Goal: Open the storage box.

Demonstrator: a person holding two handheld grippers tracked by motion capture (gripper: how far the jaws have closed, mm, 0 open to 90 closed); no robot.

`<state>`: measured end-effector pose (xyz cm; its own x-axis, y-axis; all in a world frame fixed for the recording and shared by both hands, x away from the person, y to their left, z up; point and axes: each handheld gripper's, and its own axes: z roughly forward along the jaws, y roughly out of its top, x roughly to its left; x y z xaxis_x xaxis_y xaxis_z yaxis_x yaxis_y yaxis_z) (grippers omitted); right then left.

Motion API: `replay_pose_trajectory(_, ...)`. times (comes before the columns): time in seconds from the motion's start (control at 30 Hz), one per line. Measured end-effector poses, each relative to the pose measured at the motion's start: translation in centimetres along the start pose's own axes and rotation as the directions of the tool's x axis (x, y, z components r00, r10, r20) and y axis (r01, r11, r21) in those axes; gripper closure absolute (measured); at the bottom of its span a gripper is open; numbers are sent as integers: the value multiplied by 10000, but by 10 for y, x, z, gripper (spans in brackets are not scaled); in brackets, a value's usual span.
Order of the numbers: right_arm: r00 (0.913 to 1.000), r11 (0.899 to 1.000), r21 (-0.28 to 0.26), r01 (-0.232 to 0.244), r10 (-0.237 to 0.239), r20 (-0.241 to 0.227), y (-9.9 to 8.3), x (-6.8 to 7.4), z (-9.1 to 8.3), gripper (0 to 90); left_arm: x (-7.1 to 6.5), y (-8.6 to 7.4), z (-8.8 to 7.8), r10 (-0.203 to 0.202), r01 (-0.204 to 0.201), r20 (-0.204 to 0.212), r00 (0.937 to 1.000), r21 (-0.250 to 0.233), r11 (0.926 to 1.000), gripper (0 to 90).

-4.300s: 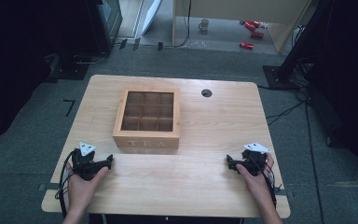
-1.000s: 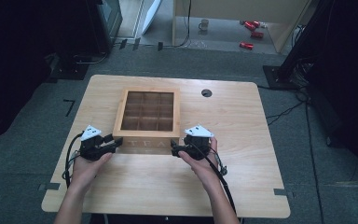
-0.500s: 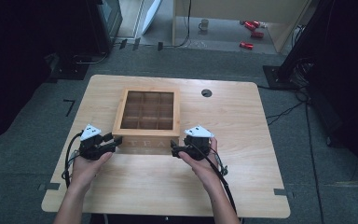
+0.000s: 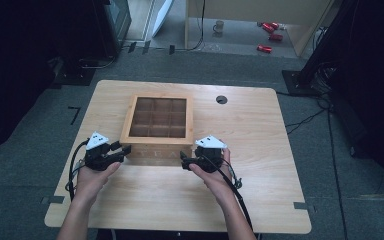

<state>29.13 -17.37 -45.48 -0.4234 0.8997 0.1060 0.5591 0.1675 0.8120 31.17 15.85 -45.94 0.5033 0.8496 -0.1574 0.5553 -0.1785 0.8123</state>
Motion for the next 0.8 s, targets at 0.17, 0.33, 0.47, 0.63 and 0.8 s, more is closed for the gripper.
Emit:
replay_pose_trajectory(0.17, 9995, 9998, -85, -167, 169, 276, 0, -1, 8, 171, 0, 2, -1, -24, 24, 26, 10000, -39, 10000, 540)
replay_pose_trajectory(0.33, 9979, 9986, -362, -393, 410, 500, -1, -2, 13, 261, 0, 1, -1, -54, 54, 61, 10000, -25, 10000, 539)
replay_pose_trajectory(0.47, 9975, 9980, -486, -393, 420, 568, -1, -2, 16, 286, 1, 2, -2, -124, 127, 191, 9997, -141, 9998, 533)
replay_pose_trajectory(0.63, 9962, 9990, -351, 279, -249, 834, -6, 3, 20, 307, 11, 5, -13, -1044, 1100, 655, 9924, -888, 9900, 564)
replay_pose_trajectory(0.8, 9949, 9976, -505, 471, -424, 910, -5, 4, 20, 310, 15, 1, -12, -1124, 1171, 674, 9914, -715, 9905, 550)
